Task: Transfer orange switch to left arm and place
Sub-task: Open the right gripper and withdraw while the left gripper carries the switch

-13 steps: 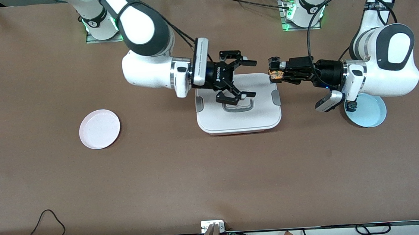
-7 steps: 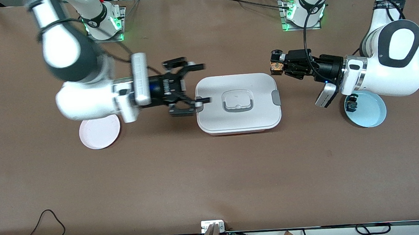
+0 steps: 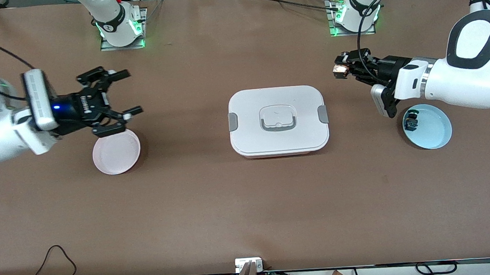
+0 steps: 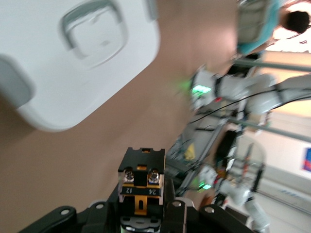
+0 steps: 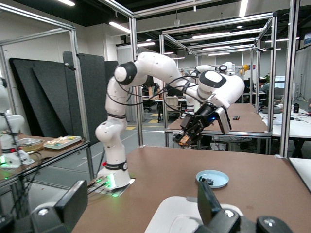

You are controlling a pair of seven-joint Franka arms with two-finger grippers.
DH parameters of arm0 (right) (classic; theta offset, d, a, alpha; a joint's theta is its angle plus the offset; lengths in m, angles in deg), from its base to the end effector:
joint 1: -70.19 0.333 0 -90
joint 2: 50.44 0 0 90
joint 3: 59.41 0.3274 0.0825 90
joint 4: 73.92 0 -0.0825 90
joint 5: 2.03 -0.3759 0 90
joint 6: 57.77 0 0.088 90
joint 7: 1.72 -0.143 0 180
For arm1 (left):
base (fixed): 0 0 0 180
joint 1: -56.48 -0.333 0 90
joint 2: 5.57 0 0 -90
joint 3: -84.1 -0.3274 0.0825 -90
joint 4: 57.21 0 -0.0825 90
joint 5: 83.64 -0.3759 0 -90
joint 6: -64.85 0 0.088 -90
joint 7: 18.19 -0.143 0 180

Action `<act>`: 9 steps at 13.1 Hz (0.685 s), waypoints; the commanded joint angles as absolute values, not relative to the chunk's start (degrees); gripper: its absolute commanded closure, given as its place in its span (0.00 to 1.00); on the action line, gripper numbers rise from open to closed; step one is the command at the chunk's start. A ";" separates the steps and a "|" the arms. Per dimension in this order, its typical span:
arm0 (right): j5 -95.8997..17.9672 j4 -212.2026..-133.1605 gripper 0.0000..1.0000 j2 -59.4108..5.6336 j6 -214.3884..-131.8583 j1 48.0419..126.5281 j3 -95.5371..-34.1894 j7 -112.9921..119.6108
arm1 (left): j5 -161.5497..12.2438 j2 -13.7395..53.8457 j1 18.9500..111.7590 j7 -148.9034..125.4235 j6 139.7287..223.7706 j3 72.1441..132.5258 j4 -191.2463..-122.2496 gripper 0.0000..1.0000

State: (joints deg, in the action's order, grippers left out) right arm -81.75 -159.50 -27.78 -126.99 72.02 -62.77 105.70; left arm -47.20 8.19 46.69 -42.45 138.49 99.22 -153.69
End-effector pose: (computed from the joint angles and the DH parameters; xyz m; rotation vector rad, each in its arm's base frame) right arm 0.6093 0.1531 0.5229 -1.0060 -1.3835 -0.8533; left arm 0.5251 -0.1345 0.4512 2.2013 -0.5724 -0.5946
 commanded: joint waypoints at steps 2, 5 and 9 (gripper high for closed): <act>-77.90 -160.59 0.00 -29.08 -122.55 68.34 -61.70 105.25 | -62.34 9.62 46.64 -49.28 136.22 99.39 -152.04 0.82; -71.15 -160.41 0.00 -31.71 -121.93 68.34 -61.87 96.06 | -79.28 10.08 46.99 -56.93 138.49 99.48 -151.87 0.83; -57.09 -156.99 0.00 -35.58 -122.01 68.34 -62.75 81.11 | -95.04 13.49 47.43 -67.21 147.27 99.48 -152.31 0.82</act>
